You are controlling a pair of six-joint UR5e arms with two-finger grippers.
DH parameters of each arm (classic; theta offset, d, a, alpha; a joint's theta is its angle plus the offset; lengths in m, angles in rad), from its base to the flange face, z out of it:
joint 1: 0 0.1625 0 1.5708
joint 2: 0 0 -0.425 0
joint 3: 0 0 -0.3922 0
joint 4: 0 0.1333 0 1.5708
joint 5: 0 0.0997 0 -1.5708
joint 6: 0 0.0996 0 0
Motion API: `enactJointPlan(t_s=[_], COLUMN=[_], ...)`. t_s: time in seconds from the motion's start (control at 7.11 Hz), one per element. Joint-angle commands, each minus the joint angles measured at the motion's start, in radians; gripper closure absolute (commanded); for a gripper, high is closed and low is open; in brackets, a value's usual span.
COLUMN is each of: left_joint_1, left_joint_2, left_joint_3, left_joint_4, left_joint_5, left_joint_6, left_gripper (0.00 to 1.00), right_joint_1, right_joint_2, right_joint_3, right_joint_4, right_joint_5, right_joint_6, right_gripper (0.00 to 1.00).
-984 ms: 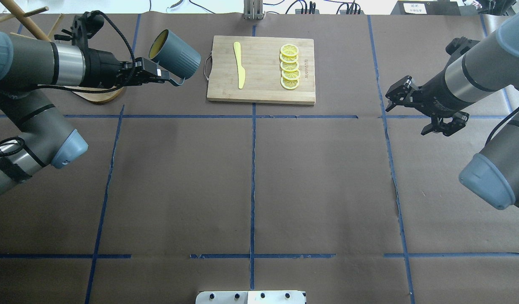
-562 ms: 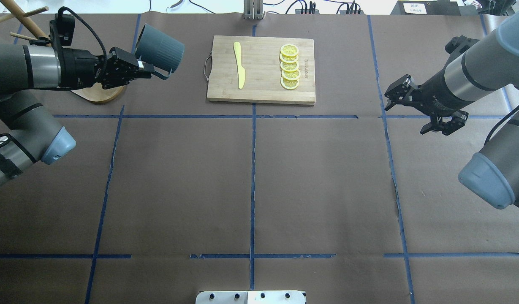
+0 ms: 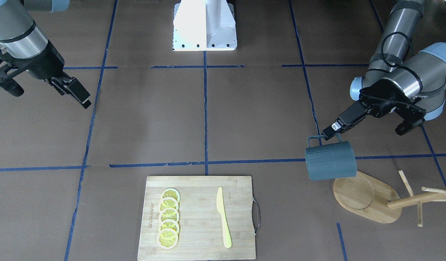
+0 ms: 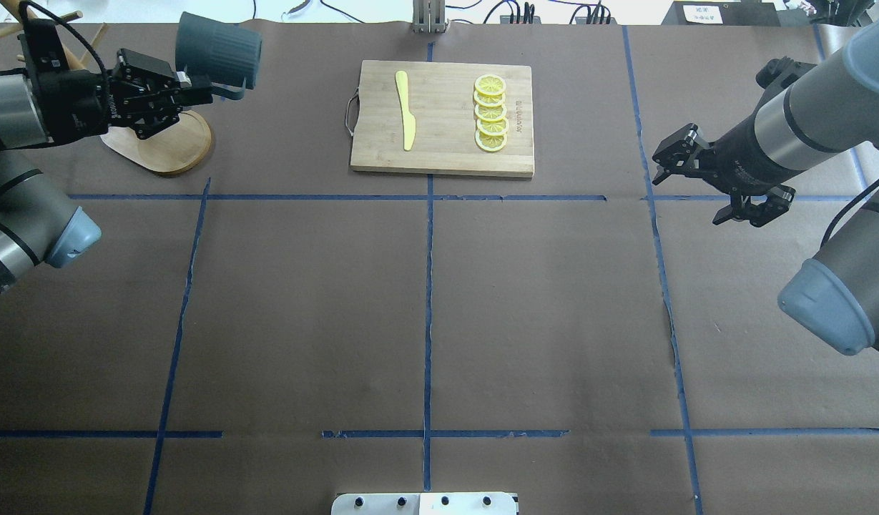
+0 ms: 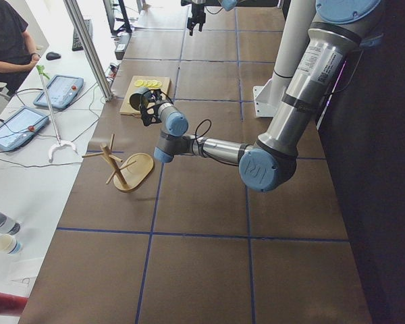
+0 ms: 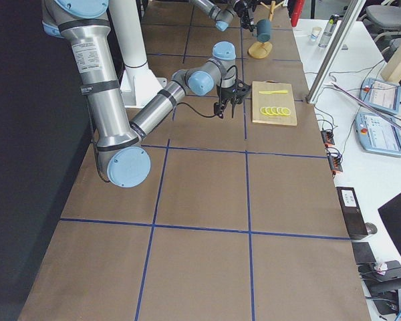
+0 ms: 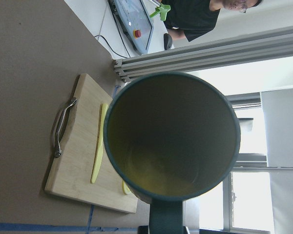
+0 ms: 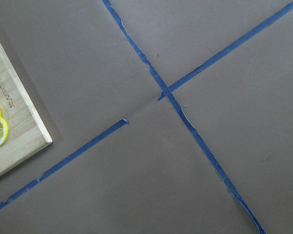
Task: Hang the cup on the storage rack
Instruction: 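Lift the mug with the left gripper and carry it toward the wooden rack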
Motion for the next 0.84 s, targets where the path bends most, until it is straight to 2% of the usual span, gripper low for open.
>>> enactJointPlan(t_s=[0.0,0.28,0.7], left_joint_1=[-0.002,-0.003,-0.013], left_joint_2=[0.002,-0.061,-0.069], left_joint_3=[0.053,0.133,0.231], left_joint_4=[-0.124,-0.167,-0.265], left_joint_5=[0.146,0.230,0.296], left_joint_6=[-0.121,-0.180,-0.259], left_gripper=[1.00,1.00,1.00], right_joint_1=[0.000,-0.002,-0.003], right_joint_2=[0.002,0.002,0.002], right_joint_3=[0.001,0.001,0.008], right_joint_4=[0.000,0.000,0.000], right_joint_5=[-0.002,-0.004,-0.033], right_joint_6=[0.001,0.001,0.001], right_gripper=[0.01,0.01,0.01])
